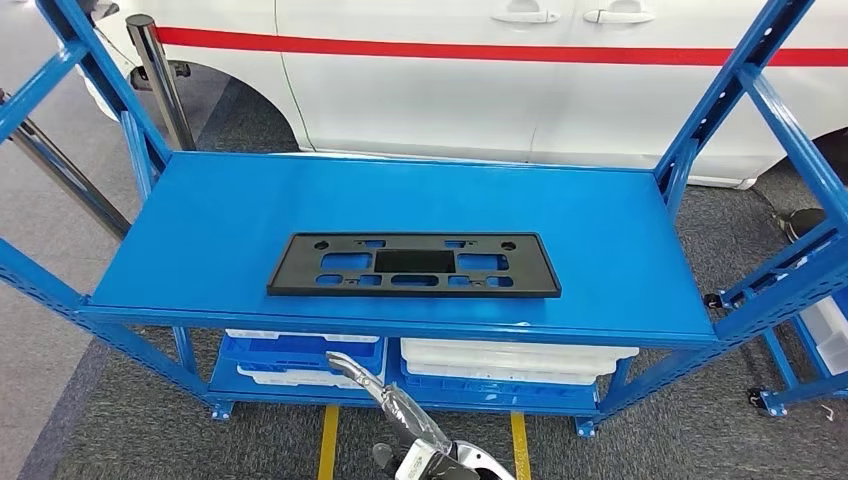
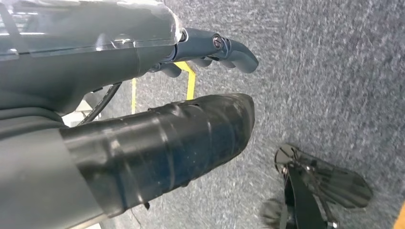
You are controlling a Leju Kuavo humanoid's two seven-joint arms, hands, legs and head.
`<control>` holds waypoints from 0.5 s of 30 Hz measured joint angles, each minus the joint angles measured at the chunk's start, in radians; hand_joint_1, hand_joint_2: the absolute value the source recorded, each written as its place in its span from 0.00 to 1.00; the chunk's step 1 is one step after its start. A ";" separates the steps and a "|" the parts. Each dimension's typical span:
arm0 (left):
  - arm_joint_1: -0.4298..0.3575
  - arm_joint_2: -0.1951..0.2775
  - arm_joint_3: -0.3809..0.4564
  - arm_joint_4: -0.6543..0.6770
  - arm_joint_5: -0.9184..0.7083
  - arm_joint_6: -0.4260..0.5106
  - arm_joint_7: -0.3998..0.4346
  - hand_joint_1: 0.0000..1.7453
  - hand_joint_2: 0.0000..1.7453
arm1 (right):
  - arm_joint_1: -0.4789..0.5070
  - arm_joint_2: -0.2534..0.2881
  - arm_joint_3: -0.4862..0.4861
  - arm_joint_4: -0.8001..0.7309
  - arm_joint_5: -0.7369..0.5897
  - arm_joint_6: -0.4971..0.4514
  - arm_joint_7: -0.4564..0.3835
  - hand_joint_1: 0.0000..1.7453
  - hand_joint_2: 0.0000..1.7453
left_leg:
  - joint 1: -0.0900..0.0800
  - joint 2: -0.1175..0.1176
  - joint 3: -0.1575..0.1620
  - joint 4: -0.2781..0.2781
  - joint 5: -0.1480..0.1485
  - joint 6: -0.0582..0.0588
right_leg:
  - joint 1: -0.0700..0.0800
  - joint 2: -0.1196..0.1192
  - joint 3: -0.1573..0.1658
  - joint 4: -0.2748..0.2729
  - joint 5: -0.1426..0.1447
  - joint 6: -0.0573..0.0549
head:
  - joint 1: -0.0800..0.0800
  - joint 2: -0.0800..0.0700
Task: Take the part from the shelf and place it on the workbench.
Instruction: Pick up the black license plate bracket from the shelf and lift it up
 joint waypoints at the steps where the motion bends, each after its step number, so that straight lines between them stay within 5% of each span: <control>1: 0.000 0.000 0.000 0.000 0.000 0.000 0.000 0.00 0.00 | 0.000 -0.001 0.000 0.001 -0.002 0.001 0.003 0.00 0.00 | 0.000 -0.001 0.008 0.000 -0.007 -0.004 | 0.003 -0.002 0.010 -0.052 0.025 -0.005 | 0.000 0.000; 4: -0.005 -0.001 0.000 0.000 0.000 0.000 0.000 0.00 0.00 | 0.000 -0.002 0.002 0.004 -0.006 0.002 0.010 0.00 0.00 | -0.002 -0.005 0.019 0.003 -0.018 -0.025 | 0.013 -0.002 0.020 -0.105 0.037 -0.024 | -0.001 0.000; 7: -0.004 0.000 0.000 0.000 0.000 0.000 0.000 0.00 0.00 | -0.001 0.001 0.002 0.005 -0.010 0.003 0.012 0.00 0.00 | -0.002 -0.004 0.025 0.032 -0.039 -0.041 | 0.007 0.000 0.052 -0.126 0.052 -0.040 | -0.001 0.000; 11: -0.007 0.002 0.000 0.000 0.000 0.000 0.001 0.00 0.00 | -0.004 0.004 0.003 0.006 -0.013 0.003 0.012 0.00 1.00 | 0.001 -0.003 -0.094 0.232 -0.140 -0.053 | 0.008 -0.002 0.072 -0.137 0.044 -0.054 | -0.002 0.000; 13: -0.005 0.003 0.000 0.000 0.001 0.000 0.003 0.00 0.00 | -0.005 0.005 0.003 0.008 -0.013 0.002 0.013 0.00 1.00 | 0.001 -0.003 -0.131 0.254 -0.122 -0.053 | 0.009 0.001 0.080 -0.137 0.036 -0.055 | -0.002 0.000; 15: -0.004 0.004 0.000 0.000 0.003 0.000 0.005 0.00 0.00 | -0.008 0.007 0.003 0.011 -0.012 -0.003 0.015 0.00 1.00 | 0.001 -0.003 -0.102 0.144 -0.030 -0.050 | 0.009 0.004 0.093 -0.136 0.027 -0.052 | -0.002 0.000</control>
